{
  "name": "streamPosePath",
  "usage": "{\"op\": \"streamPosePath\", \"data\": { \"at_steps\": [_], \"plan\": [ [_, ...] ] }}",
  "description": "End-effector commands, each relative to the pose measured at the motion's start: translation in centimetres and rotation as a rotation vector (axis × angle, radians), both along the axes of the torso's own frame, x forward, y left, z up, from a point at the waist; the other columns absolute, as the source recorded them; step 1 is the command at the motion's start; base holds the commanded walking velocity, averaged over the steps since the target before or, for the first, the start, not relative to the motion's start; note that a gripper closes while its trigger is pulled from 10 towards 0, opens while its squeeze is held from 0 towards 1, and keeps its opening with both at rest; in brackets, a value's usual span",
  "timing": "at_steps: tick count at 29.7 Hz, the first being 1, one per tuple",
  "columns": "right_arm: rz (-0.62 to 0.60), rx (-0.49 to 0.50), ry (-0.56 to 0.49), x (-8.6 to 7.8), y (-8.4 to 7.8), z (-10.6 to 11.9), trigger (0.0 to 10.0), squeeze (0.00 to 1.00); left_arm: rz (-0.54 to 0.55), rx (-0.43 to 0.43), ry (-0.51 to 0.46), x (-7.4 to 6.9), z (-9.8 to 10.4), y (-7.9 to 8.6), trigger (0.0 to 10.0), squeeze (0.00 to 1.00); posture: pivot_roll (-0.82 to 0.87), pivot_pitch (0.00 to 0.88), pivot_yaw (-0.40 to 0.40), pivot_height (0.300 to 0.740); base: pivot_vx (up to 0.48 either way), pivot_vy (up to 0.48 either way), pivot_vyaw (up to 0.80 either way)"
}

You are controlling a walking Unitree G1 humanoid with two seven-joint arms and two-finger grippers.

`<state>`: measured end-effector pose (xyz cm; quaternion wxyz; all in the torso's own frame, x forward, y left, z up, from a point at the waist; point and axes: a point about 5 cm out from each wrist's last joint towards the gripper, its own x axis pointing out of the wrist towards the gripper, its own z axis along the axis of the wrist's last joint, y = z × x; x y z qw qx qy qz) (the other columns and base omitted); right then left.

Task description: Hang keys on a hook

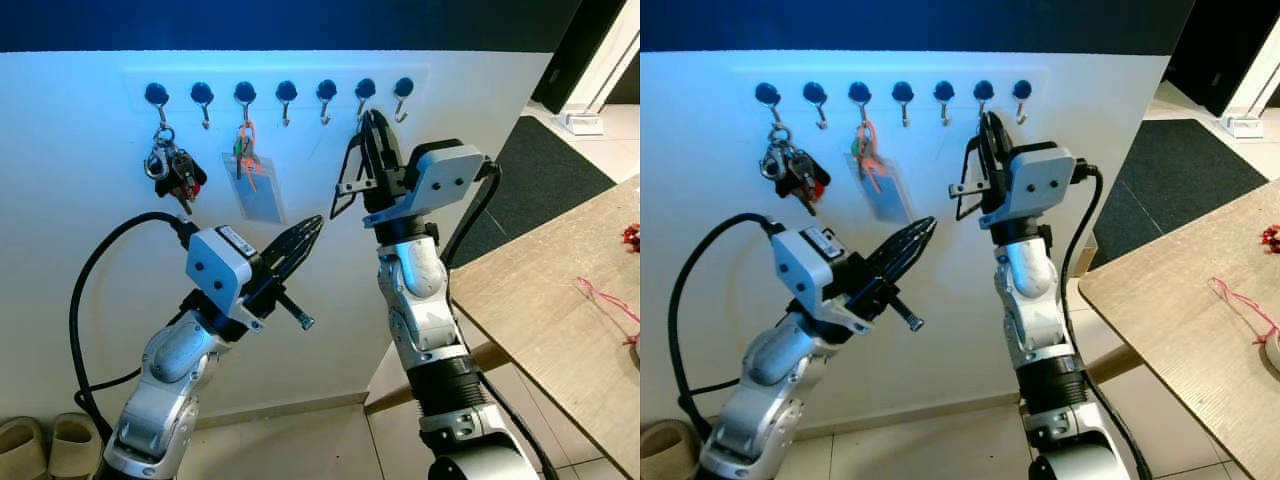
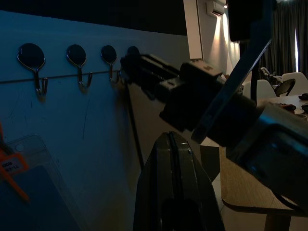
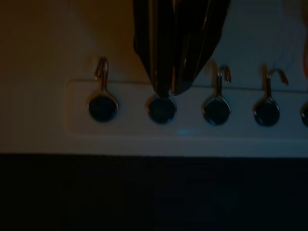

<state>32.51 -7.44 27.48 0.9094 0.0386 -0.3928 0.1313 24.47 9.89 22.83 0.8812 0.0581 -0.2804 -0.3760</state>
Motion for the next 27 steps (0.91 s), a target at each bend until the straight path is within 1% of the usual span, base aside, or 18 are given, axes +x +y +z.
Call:
{"op": "streamPosePath", "data": {
  "at_steps": [1, 18, 23, 27],
  "plan": [
    [0.019, 0.013, -0.052, -0.43, 0.31, 1.45, 10.0, 0.0, -0.016, 0.014, -0.017, -0.31, 0.29, -0.29, 10.0, 0.0, 0.06, 0.095, -0.062, 0.74, 0.0, 0.0, 0.0],
    [0.009, 0.032, -0.057, -0.45, 0.24, 2.06, 10.0, 0.0, -0.023, 0.016, -0.017, -0.36, 0.26, -0.37, 10.0, 0.0, 0.06, 0.086, -0.061, 0.74, 0.0, 0.0, 0.0],
    [0.006, 0.04, -0.04, -0.46, 0.21, 1.89, 10.0, 0.0, -0.026, 0.017, -0.017, -0.41, 0.23, -0.39, 10.0, 0.0, 0.06, 0.082, -0.065, 0.74, 0.0, 0.0, 0.0],
    [0.024, 0.044, -0.031, -1.11, 0.31, 1.24, 10.0, 0.0, -0.025, 0.017, -0.017, -0.48, 0.19, -0.4, 10.0, 0.0, 0.06, 0.078, -0.065, 0.74, 0.0, 0.0, 0.0]
  ]
}}
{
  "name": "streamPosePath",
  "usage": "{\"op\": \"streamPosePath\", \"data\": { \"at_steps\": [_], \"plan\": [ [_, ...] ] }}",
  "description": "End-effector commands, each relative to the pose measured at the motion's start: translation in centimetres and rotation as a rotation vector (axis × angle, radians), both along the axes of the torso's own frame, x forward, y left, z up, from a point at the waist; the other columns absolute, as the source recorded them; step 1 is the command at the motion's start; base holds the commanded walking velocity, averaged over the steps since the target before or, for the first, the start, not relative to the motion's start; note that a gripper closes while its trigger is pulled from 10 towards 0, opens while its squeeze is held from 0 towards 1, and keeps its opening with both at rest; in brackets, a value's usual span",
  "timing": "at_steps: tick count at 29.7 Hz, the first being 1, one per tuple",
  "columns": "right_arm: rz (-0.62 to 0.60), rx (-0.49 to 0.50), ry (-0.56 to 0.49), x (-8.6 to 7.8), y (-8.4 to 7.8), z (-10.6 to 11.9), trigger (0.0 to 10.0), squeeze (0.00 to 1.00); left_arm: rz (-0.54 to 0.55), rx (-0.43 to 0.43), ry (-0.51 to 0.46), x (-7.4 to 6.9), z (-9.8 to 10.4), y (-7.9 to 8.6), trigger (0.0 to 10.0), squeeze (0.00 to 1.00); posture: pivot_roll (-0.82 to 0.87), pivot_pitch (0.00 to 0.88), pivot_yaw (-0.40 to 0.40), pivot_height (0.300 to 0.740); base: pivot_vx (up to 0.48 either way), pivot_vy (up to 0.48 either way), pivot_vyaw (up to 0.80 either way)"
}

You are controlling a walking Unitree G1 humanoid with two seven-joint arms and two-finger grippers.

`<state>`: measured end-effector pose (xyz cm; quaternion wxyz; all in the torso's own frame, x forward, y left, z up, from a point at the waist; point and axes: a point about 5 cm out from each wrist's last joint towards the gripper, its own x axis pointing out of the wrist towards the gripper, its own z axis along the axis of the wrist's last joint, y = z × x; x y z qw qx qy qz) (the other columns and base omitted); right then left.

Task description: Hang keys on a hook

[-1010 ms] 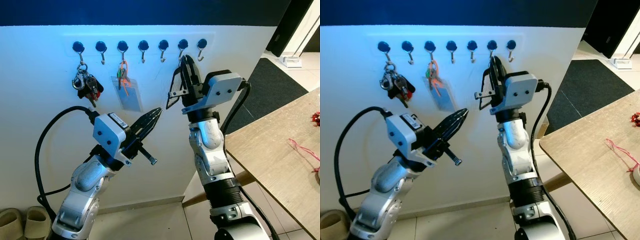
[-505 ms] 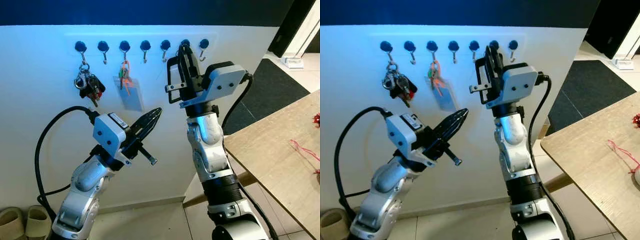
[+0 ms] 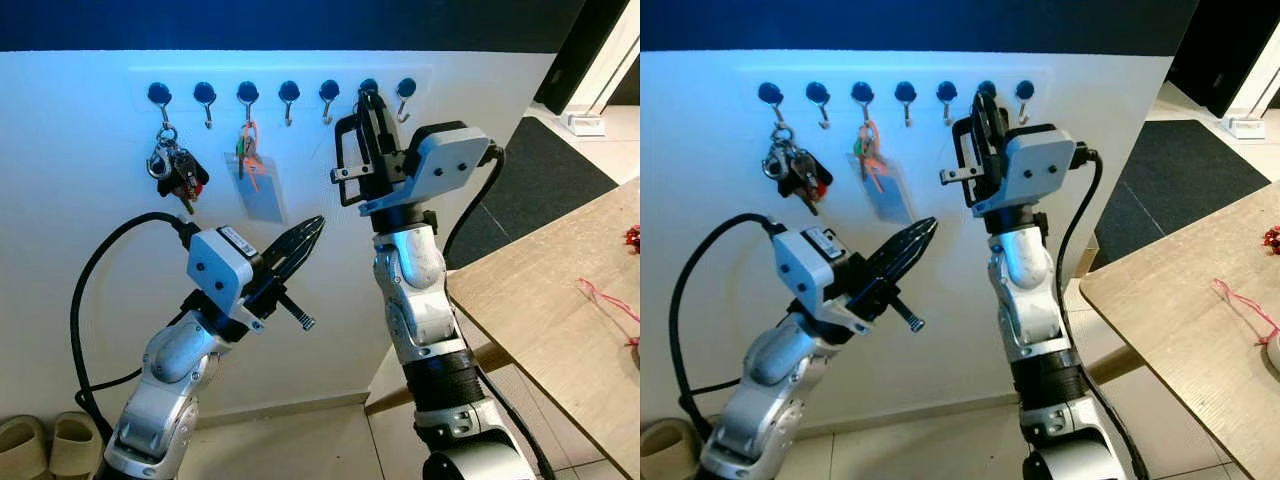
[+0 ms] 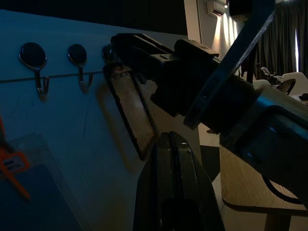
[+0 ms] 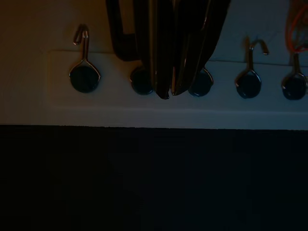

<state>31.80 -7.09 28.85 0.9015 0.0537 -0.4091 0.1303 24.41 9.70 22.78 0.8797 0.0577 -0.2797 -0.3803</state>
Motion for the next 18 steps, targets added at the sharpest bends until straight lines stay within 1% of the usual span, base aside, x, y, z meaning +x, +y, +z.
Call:
{"op": "streamPosePath", "data": {
  "at_steps": [1, 7, 10, 11, 12, 18],
  "plan": [
    [0.013, 0.011, 0.0, -0.4, 0.0, -0.1, 10.0, 0.0, -0.017, 0.014, -0.018, -0.4, 0.2, -0.2, 10.0, 0.0, 0.06, 0.078, -0.065, 0.74, 0.0, 0.0, 0.0],
    [0.02, 0.011, 0.005, -1.1, 0.0, -0.7, 10.0, 0.0, -0.019, 0.012, -0.019, -0.4, 0.3, -0.2, 10.0, 0.0, 0.06, 0.081, -0.061, 0.74, 0.0, 0.0, 0.0],
    [0.008, 0.013, 0.007, -1.2, -0.1, -0.8, 10.0, 0.0, -0.017, 0.006, -0.018, -0.4, 0.3, -0.2, 10.0, 0.0, 0.06, 0.082, -0.06, 0.74, 0.0, 0.0, 0.0],
    [0.008, 0.013, 0.007, -1.2, -0.1, -0.8, 10.0, 0.0, -0.017, 0.006, -0.018, -0.4, 0.3, -0.2, 10.0, 0.0, 0.06, 0.082, -0.06, 0.74, 0.0, 0.0, 0.0],
    [-0.026, 0.013, 0.021, -1.0, -0.6, -1.0, 10.0, 0.0, -0.014, -0.024, -0.007, -0.3, 0.4, -0.2, 10.0, 0.0, 0.06, 0.082, -0.059, 0.74, 0.0, 0.0, 0.0],
    [-0.074, 0.015, 0.038, -0.5, -1.5, -0.9, 10.0, 0.0, -0.018, -0.023, -0.003, -0.2, 0.5, -0.2, 10.0, 0.0, 0.06, 0.082, -0.058, 0.74, 0.0, 0.0, 0.0]
  ]
}}
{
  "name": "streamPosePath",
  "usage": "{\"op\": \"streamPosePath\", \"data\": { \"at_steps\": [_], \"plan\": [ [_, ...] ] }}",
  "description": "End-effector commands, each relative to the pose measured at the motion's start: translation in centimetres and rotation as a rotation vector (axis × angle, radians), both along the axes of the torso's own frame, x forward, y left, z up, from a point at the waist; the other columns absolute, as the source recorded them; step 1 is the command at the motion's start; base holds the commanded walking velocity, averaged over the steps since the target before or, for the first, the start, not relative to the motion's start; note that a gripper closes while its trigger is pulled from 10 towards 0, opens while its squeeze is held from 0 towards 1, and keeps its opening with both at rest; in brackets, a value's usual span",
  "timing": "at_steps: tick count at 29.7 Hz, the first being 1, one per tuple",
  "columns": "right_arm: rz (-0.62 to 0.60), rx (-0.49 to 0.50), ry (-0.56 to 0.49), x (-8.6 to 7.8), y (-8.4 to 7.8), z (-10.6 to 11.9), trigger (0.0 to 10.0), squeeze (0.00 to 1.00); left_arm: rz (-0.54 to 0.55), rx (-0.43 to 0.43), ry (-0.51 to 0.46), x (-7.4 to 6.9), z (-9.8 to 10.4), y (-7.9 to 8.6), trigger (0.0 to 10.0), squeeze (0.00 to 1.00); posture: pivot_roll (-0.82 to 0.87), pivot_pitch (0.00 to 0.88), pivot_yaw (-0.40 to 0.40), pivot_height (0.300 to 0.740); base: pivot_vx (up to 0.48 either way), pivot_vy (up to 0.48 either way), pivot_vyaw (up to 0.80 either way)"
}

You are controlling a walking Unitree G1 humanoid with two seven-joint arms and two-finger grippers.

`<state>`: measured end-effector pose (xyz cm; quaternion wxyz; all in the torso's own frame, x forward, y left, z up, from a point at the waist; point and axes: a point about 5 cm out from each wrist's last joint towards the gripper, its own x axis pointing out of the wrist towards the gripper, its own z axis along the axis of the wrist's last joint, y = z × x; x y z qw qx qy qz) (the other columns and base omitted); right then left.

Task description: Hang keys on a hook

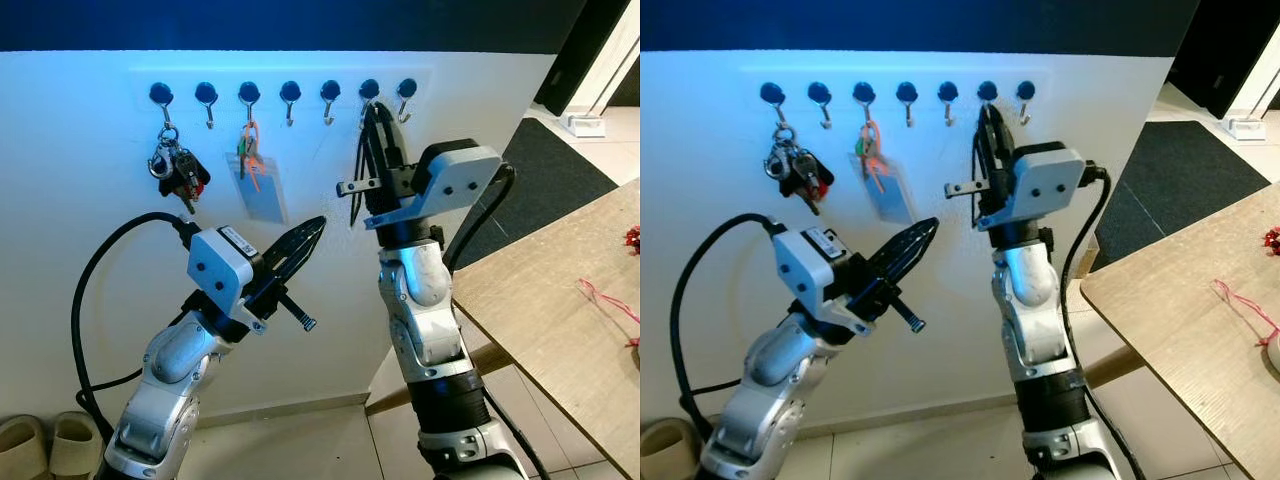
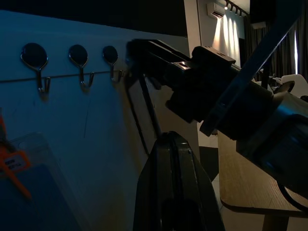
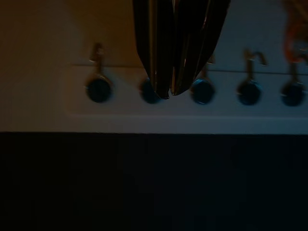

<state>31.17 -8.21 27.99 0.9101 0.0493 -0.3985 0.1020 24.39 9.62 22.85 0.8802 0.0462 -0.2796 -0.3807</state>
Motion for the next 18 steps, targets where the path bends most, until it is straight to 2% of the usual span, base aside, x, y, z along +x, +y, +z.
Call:
{"op": "streamPosePath", "data": {
  "at_steps": [1, 8, 18],
  "plan": [
    [-0.018, 0.003, 0.01, 0.1, -0.3, -0.1, 10.0, 0.0, -0.011, -0.003, -0.012, -0.2, 0.4, -0.1, 10.0, 0.0, 0.06, 0.082, -0.058, 0.74, 0.0, 0.0, 0.0],
    [-0.05, 0.006, 0.033, 0.6, -0.8, -0.1, 10.0, 0.0, -0.014, 0.005, -0.011, -0.2, 0.3, -0.2, 10.0, 0.0, 0.06, 0.084, -0.057, 0.74, 0.0, 0.0, 0.0],
    [-0.045, 0.011, 0.02, 1.3, -0.3, 0.9, 10.0, 0.0, -0.015, 0.011, -0.011, -0.2, 0.3, -0.2, 10.0, 0.0, 0.06, 0.083, -0.058, 0.74, 0.0, 0.0, 0.0]
  ]
}}
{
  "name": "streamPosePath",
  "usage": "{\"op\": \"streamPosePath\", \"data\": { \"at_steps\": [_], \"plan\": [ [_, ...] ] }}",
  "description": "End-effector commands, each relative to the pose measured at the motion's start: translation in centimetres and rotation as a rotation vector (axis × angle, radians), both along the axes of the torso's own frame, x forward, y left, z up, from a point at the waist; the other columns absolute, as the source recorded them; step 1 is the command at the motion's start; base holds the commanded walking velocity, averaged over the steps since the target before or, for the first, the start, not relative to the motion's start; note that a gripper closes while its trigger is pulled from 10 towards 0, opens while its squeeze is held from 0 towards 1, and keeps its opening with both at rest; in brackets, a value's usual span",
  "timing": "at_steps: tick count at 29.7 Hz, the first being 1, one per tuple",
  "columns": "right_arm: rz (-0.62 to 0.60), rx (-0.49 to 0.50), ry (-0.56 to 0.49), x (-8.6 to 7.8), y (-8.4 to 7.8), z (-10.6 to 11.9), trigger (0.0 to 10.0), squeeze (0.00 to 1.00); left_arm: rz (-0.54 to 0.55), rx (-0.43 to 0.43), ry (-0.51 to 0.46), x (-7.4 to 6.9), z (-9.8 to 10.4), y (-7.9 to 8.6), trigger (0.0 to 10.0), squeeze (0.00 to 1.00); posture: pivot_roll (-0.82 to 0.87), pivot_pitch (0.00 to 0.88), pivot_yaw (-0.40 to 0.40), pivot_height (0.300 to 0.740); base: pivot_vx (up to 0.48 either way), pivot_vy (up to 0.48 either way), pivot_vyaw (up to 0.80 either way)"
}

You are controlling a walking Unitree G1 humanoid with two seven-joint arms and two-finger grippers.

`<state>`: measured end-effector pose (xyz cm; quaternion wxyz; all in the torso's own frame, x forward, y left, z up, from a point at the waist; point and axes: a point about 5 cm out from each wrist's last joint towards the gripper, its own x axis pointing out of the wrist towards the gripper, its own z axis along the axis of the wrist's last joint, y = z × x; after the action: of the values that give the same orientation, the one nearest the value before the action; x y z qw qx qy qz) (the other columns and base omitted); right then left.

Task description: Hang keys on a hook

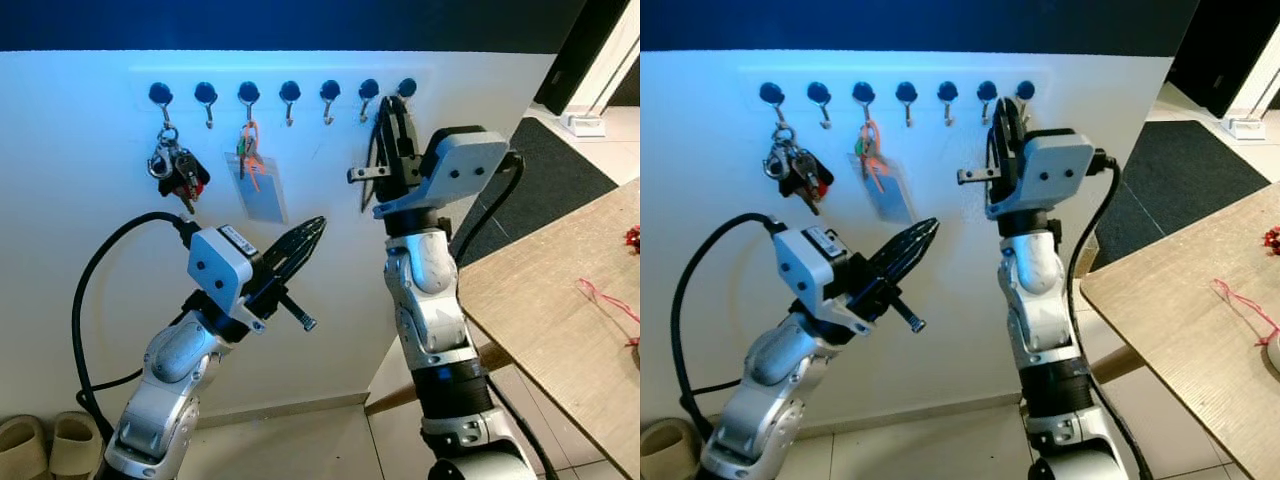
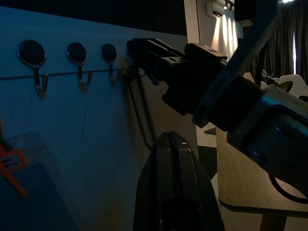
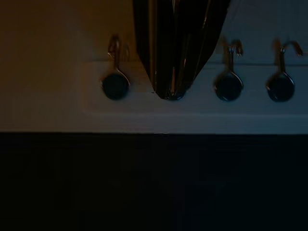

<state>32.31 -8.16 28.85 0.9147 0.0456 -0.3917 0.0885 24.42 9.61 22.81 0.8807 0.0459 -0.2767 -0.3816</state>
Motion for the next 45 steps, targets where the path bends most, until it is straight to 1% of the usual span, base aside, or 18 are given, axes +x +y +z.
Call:
{"op": "streamPosePath", "data": {
  "at_steps": [1, 8, 14, 20, 27, 31, 35, 45],
  "plan": [
    [-0.017, 0.007, 0.004, 0.3, -0.4, 0.1, 10.0, 0.0, -0.014, 0.009, -0.017, -0.3, 0.3, -0.2, 10.0, 0.0, 0.06, 0.083, -0.058, 0.74, 0.0, 0.0, 0.0],
    [0.008, -0.017, 0.038, 0.9, 0.2, -0.2, 10.0, 0.0, -0.012, 0.01, -0.018, -0.3, 0.3, -0.2, 10.0, 0.0, 0.06, 0.085, -0.063, 0.74, 0.0, 0.0, 0.0],
    [0.008, -0.025, 0.073, 1.2, 0.3, -0.6, 10.0, 0.0, -0.009, 0.011, -0.017, -0.3, 0.3, -0.2, 10.0, 0.0, 0.06, 0.084, -0.064, 0.74, 0.0, 0.0, 0.0],
    [0.017, -0.029, 0.082, 1.3, 0.4, -0.7, 10.0, 0.0, -0.009, 0.011, -0.019, -0.3, 0.4, -0.2, 10.0, 0.0, 0.06, 0.084, -0.062, 0.74, 0.0, 0.0, 0.0],
    [0.047, -0.03, 0.076, 1.4, 0.8, -0.7, 10.0, 0.0, -0.006, 0.011, -0.021, -0.2, 0.4, -0.1, 10.0, 0.0, 0.06, 0.085, -0.064, 0.74, 0.0, 0.0, 0.0],
    [0.086, -0.024, 0.024, 0.8, 1.1, -0.1, 10.0, 0.0, -0.002, 0.009, -0.024, -0.2, 0.4, -0.1, 10.0, 0.0, 0.06, 0.085, -0.065, 0.74, 0.0, 0.0, 0.0],
    [0.104, -0.027, 0.001, 0.5, 1.4, 0.1, 10.0, 0.0, -0.002, 0.008, -0.025, -0.2, 0.4, -0.1, 10.0, 0.0, 0.06, 0.085, -0.066, 0.74, 0.0, 0.0, 0.0],
    [0.123, -0.023, -0.009, 0.1, 1.7, 0.0, 10.0, 0.0, -0.004, 0.008, -0.025, -0.3, 0.5, 0.0, 10.0, 0.0, 0.06, 0.087, -0.066, 0.74, 0.0, 0.0, 0.0]
  ]
}}
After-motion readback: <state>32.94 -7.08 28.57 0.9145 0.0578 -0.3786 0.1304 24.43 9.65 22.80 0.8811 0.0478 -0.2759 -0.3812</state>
